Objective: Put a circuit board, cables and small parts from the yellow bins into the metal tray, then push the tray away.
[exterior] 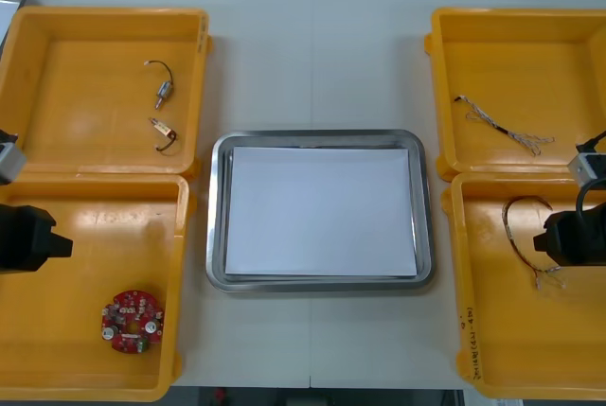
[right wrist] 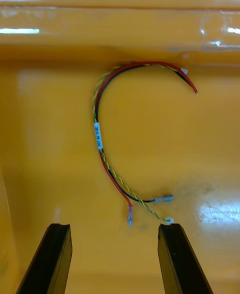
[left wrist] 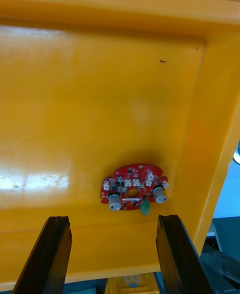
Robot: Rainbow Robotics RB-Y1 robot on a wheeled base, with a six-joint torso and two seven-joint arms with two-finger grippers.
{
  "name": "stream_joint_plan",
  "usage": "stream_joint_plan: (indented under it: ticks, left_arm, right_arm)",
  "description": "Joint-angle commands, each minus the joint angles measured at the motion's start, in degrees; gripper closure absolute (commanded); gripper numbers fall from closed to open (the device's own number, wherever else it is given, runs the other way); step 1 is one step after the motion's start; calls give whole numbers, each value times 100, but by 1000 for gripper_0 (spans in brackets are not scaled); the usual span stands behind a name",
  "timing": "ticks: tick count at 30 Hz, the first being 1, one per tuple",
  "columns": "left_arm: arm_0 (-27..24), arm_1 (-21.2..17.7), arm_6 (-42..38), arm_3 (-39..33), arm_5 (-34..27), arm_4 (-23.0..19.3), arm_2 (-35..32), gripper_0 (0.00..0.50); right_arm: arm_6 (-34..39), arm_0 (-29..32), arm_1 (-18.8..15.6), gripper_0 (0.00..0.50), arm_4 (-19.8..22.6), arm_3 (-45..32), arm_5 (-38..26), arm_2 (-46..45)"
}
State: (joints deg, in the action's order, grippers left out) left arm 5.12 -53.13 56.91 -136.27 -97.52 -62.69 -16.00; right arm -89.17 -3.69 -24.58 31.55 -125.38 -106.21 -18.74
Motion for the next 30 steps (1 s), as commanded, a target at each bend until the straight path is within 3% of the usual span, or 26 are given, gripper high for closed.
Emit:
stream_joint_plan:
  ticks: [1, 9, 21, 30]
  left_arm:
    - [613, -171, -171, -304, 523, 108, 27, 0]
    - [1000, -198, -92, -339, 1130, 433, 361, 0]
    - [1308, -523, -233, -339, 1842, 1928, 1688, 0]
    - [1439, -646, -409, -268, 2202, 2086, 2101, 0]
  right_arm:
    - [251, 123, 68, 0, -149, -189, 258, 319]
    - [234, 281, 68, 0, -272, 5, 795, 565]
    - [102, 298, 68, 0, -412, 673, 1594, 829]
    - [93, 298, 68, 0, -527, 963, 1858, 1031]
